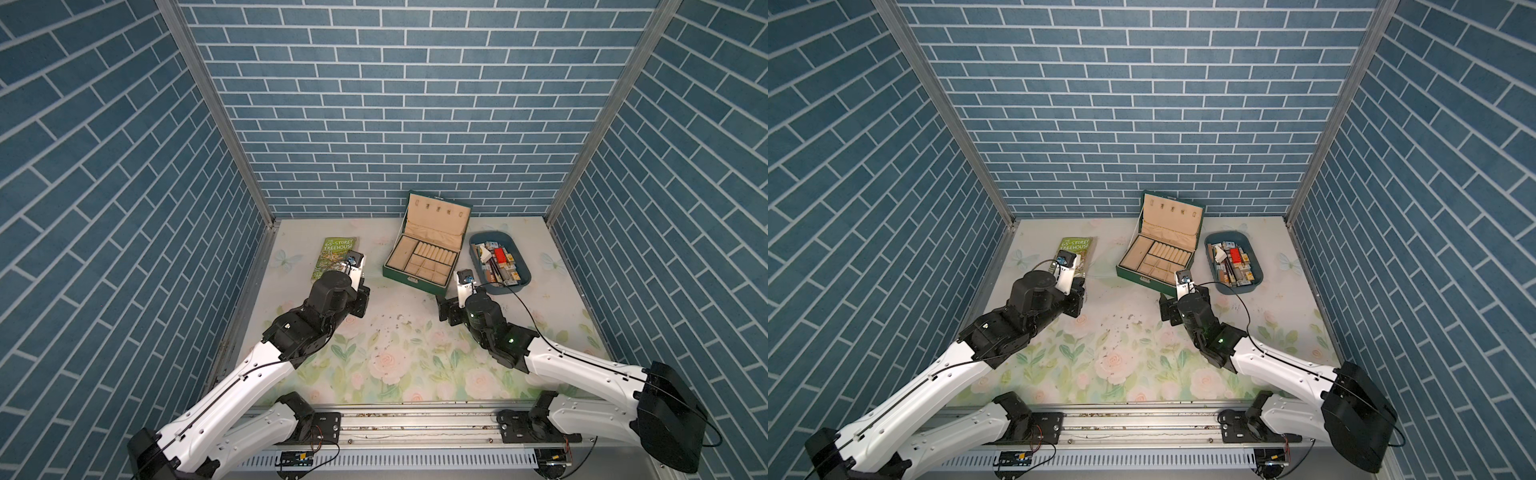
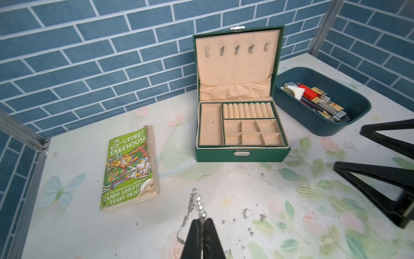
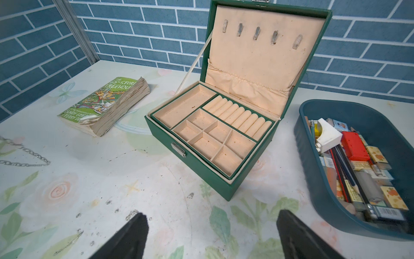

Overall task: Put jewelry chain into jewelry box
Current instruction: Pick up the necklace from the center of the board.

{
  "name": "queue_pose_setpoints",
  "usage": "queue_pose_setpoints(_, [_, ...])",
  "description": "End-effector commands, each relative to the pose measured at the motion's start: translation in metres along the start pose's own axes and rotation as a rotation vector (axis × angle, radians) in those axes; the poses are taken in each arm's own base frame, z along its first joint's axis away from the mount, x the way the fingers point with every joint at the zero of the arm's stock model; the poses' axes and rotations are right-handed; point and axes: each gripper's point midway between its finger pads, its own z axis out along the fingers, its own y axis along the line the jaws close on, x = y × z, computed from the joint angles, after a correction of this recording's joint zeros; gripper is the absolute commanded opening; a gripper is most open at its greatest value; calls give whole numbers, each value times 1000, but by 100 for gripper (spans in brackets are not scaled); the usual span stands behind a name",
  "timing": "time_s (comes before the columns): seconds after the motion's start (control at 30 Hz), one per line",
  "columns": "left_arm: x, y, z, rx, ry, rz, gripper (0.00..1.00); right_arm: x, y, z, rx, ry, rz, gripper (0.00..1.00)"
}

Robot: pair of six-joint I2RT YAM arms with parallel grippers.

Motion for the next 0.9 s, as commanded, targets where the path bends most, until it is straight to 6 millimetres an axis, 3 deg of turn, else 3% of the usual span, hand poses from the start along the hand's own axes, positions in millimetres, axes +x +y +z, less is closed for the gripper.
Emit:
queue_pose_setpoints(0.0, [-1, -28, 2, 103, -1, 62, 0, -9, -7, -6, 35, -34, -10, 94])
queue_pose_setpoints(0.17, [2, -45, 5, 136, 11, 127, 0, -9, -12, -6, 60, -25, -9, 94])
queue_pose_setpoints(0.4, [6, -38, 11, 86, 40, 124, 0, -9, -4, 14, 47, 39, 2, 92])
queue_pose_setpoints(0.63, [19, -28, 15, 24, 55, 86, 0, -9, 14, 57, -18, 134, 34, 91])
queue_pose_setpoints(0.87, [17, -10, 2, -47, 1, 52, 0, -16, 34, 102, -45, 199, 69, 89])
